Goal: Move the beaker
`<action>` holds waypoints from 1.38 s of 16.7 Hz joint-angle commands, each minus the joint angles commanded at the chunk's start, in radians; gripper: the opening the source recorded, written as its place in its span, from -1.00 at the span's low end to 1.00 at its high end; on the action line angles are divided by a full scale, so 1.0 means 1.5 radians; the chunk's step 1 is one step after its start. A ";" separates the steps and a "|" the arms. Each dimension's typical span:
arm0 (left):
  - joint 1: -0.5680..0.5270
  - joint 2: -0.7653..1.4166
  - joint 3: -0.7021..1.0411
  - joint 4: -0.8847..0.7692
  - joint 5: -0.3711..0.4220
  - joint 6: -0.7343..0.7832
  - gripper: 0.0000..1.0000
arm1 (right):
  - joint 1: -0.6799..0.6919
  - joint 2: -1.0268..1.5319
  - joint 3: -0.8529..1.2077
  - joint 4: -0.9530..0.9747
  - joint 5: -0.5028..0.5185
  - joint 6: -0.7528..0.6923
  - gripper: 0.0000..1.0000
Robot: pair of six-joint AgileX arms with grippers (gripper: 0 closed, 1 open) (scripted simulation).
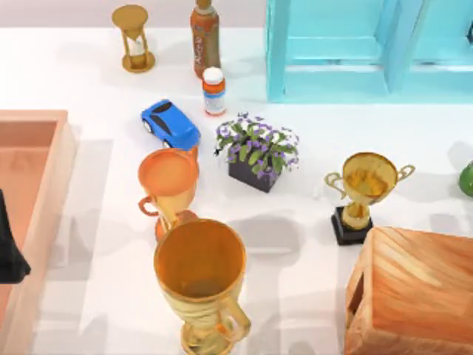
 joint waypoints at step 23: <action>0.000 0.000 0.000 0.000 0.000 0.000 1.00 | -0.033 0.552 0.358 -0.292 0.002 -0.029 1.00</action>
